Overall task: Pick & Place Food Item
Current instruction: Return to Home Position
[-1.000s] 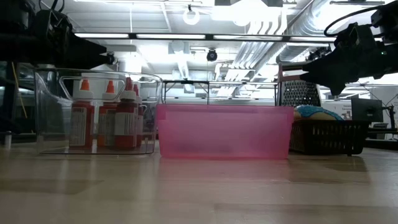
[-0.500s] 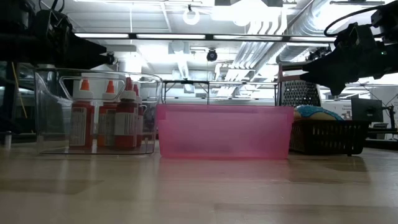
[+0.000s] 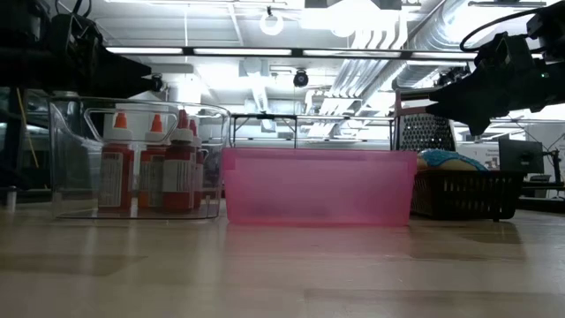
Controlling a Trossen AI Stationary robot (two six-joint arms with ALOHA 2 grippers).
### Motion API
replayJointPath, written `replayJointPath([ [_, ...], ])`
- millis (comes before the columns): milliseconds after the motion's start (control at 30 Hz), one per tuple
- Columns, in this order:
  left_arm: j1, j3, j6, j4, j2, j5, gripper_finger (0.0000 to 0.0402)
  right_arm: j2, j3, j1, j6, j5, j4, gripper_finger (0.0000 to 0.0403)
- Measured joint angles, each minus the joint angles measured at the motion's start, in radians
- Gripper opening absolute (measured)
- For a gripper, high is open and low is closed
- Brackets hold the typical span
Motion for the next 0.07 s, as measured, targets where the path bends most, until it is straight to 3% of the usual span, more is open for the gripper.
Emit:
replayJointPath([
  [67,0.000,0.000,0.000,0.000,0.000,0.000,0.0184,0.000,0.000,0.000,0.000,0.000,0.000,0.0160],
])
